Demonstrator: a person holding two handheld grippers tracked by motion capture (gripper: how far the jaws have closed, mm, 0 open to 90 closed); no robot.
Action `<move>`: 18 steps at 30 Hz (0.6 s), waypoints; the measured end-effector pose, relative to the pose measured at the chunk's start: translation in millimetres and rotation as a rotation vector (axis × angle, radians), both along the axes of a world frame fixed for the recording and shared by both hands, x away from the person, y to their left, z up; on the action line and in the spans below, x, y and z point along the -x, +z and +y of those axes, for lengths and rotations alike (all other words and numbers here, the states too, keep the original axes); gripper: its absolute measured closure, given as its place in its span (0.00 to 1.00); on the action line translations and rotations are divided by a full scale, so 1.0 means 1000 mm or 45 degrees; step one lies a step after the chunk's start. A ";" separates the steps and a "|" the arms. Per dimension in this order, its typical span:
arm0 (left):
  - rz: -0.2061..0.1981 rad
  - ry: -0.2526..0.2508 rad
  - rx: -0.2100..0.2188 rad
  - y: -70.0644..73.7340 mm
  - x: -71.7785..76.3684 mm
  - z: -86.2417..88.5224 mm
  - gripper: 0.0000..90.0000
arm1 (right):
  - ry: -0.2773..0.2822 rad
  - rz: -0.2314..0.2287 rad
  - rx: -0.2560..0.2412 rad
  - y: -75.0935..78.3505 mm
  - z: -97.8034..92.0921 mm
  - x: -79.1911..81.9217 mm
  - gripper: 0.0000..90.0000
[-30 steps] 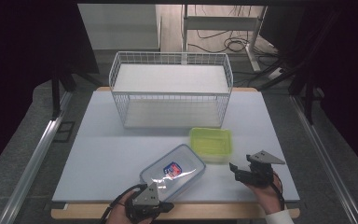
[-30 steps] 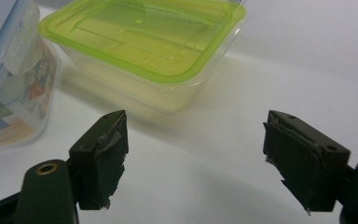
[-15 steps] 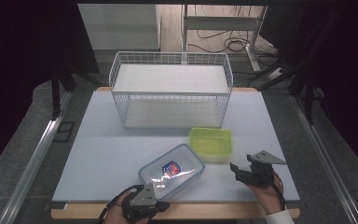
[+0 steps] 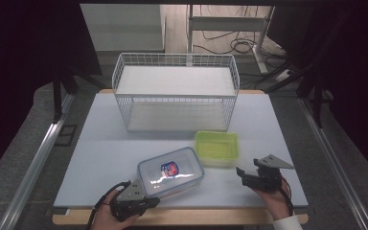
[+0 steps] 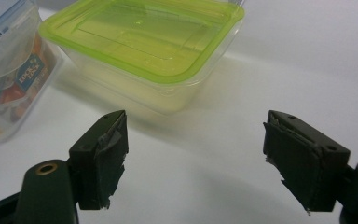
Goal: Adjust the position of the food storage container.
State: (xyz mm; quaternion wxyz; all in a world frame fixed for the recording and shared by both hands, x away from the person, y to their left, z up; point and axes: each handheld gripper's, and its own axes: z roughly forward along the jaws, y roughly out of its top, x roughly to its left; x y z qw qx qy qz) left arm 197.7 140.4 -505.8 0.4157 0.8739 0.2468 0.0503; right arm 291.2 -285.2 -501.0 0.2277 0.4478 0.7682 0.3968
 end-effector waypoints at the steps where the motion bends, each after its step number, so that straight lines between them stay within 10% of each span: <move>1: 0.001 0.009 0.003 0.000 -0.001 0.003 1.00 | 0.000 0.000 0.000 0.000 0.000 0.000 0.25; 18: 0.002 0.070 0.021 0.001 -0.008 0.025 1.00 | 0.032 -0.017 -0.015 0.001 0.003 0.001 0.25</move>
